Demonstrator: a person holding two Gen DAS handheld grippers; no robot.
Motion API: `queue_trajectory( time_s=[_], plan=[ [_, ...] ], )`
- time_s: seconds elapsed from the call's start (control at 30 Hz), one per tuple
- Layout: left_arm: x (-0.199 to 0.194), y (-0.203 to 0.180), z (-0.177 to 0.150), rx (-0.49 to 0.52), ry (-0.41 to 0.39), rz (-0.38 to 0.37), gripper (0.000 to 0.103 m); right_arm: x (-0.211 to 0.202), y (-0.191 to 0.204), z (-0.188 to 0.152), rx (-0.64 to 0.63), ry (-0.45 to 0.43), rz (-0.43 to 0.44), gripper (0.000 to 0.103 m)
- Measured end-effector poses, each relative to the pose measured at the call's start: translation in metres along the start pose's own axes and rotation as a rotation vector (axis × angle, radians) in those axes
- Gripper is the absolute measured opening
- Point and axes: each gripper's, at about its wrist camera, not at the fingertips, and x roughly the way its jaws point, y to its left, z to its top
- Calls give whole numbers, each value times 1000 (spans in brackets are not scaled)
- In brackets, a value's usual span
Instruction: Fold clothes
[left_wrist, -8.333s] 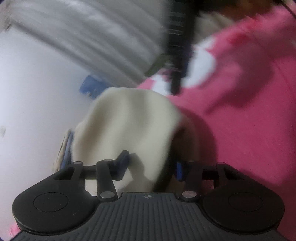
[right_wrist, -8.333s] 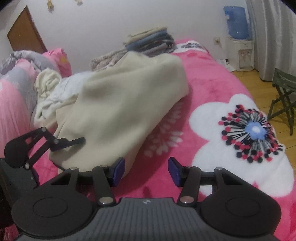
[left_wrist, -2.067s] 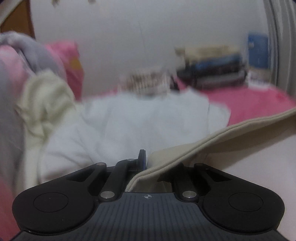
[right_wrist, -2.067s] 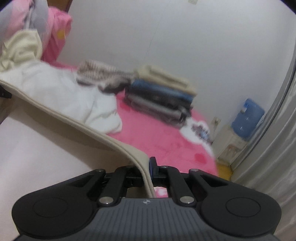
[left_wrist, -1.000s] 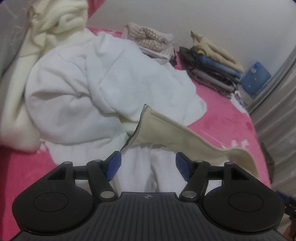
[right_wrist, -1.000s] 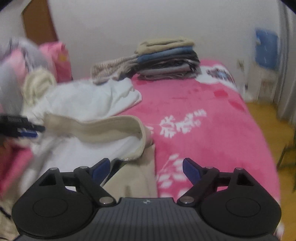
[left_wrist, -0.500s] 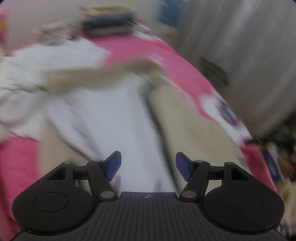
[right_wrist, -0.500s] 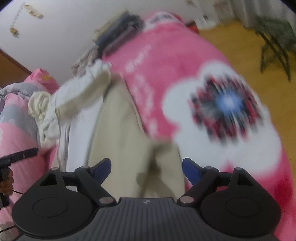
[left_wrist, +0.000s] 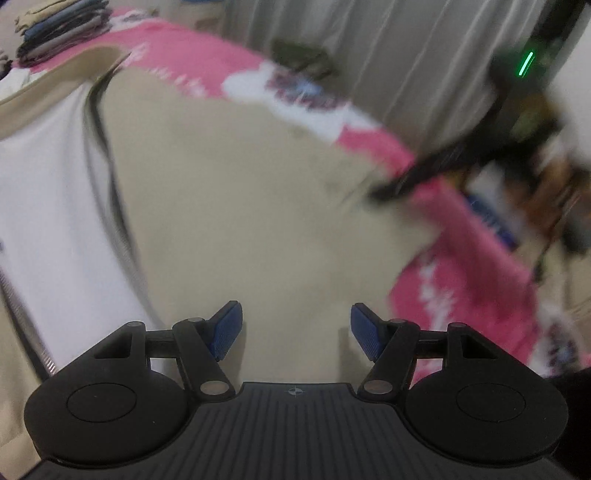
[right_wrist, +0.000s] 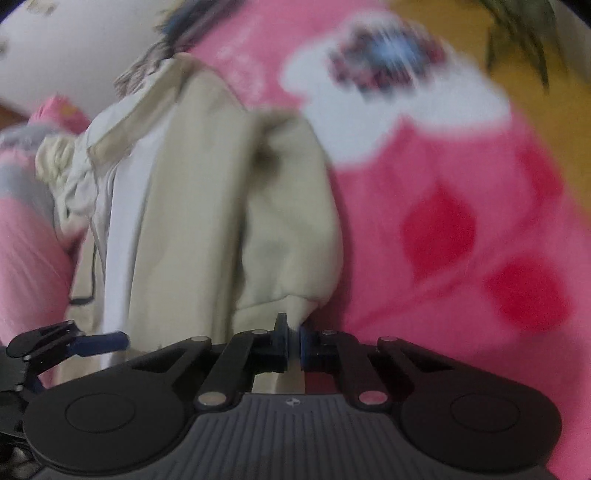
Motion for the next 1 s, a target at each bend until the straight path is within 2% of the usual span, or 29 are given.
queue_trajectory(
  time_s=[0.07,0.13,0.27,0.4,0.53,0.6,0.63,0.7,0.77,0.83,0.93,1.0],
  plan=[
    [0,6,-1,-42,39,36,65,-17,20,16,-153,-15,-101,6],
    [-4,10,-3,-85,45,33,65,-30,39,34,-314,-43,-219,6],
    [-8,10,-6,-111,57,66,65,-51,65,66,-498,-114,-364,6],
    [-11,14,-8,-142,56,30,65,-63,75,82,-483,-128,-320,6],
    [-8,17,-9,-106,62,31,65,-43,51,69,-436,-66,-420,14],
    [-9,18,-12,-70,78,44,65,-47,40,57,-389,-93,-456,14],
    [-9,18,-14,-51,88,49,65,-57,37,49,-371,-134,-438,17],
    [-8,21,-19,-26,110,60,65,-78,40,30,-362,-205,-342,22],
    [-7,29,-23,-21,132,76,65,-90,53,6,-417,-221,-207,45],
    [-6,35,-29,-28,145,92,65,-86,75,-25,-547,-178,-85,57],
    [-2,42,-32,-53,153,109,65,-51,112,-80,-830,-33,-2,65],
    [-1,46,-34,-73,153,115,65,-18,126,-110,-927,87,34,65]
  ],
)
